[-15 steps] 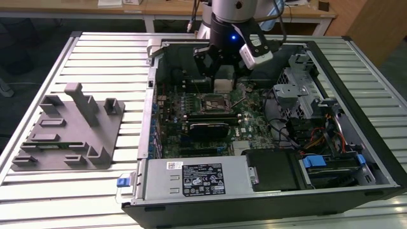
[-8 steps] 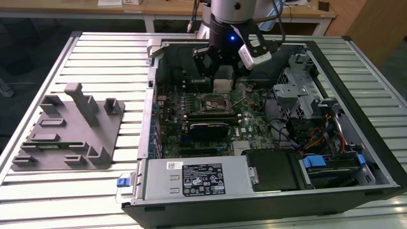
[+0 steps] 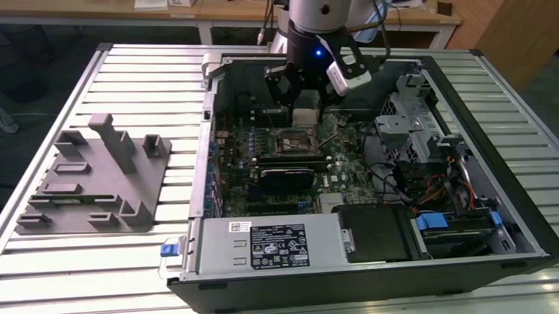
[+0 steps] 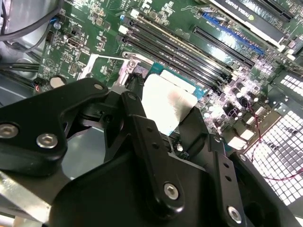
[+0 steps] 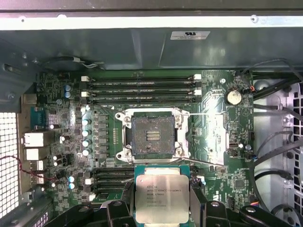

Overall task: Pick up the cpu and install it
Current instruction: 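Pick up the cpu and move it towards the insertion slot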

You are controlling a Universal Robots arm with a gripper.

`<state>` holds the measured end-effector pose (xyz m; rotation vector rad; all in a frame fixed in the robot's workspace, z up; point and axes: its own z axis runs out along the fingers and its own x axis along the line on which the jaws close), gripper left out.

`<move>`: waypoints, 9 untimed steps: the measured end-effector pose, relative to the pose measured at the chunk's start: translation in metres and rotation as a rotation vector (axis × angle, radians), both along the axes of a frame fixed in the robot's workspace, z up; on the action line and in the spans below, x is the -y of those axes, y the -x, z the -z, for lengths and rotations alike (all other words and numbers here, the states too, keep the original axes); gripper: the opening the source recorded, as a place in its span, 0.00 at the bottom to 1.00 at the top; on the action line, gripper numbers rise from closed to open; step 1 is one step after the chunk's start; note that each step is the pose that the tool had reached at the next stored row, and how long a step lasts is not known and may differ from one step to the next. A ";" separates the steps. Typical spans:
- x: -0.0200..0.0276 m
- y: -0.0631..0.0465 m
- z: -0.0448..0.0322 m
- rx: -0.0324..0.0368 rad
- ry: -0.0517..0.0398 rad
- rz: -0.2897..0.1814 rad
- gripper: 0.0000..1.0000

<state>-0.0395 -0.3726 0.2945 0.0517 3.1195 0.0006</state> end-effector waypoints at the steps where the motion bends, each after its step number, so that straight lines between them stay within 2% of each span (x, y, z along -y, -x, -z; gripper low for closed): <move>1: -0.0005 0.000 0.0003 0.0000 0.0000 -0.001 0.55; 9: -0.0029 0.000 0.0030 0.0001 -0.0039 -0.017 0.55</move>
